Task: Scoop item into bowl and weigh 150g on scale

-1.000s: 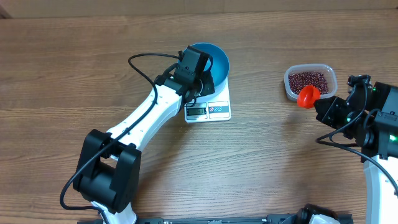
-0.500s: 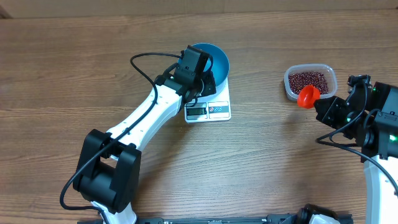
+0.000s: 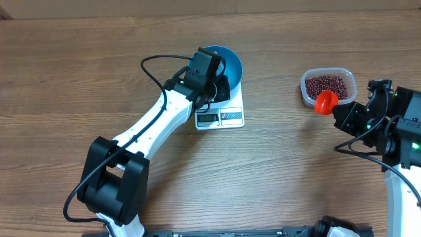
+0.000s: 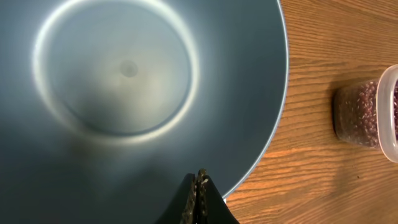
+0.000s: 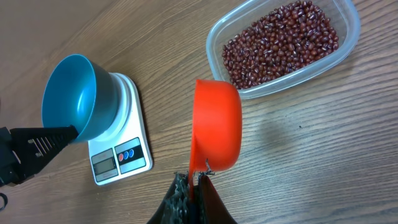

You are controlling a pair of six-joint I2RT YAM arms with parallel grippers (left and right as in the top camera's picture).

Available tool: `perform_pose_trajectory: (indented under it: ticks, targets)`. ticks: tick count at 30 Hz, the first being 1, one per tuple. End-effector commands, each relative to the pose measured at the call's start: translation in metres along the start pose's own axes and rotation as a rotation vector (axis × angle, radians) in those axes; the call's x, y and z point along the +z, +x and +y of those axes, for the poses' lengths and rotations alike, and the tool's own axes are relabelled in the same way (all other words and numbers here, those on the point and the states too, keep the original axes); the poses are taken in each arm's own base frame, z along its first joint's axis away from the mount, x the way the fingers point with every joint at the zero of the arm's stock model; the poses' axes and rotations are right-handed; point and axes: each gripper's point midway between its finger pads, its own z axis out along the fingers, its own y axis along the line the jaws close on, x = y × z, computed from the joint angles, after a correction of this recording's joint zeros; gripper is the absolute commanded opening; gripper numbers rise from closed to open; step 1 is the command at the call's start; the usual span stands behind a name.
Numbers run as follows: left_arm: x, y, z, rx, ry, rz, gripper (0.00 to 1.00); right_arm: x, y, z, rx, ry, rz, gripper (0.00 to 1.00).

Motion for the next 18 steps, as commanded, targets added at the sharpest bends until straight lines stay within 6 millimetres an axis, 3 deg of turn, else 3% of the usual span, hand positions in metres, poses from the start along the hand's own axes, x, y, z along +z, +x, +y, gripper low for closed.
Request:
perform_pose_trajectory:
  ticks: [1,18]
  targets:
    - [0.0035,0.0028,-0.0112,0.042,0.042,0.02,0.04,-0.0058,-0.0079,0.0035,-0.009,-0.008,-0.026,0.04]
    - [0.004,0.0061,-0.0158,0.051,0.048,0.025,0.04,-0.0057,-0.0079,0.0035,-0.009,-0.008,-0.026,0.04]
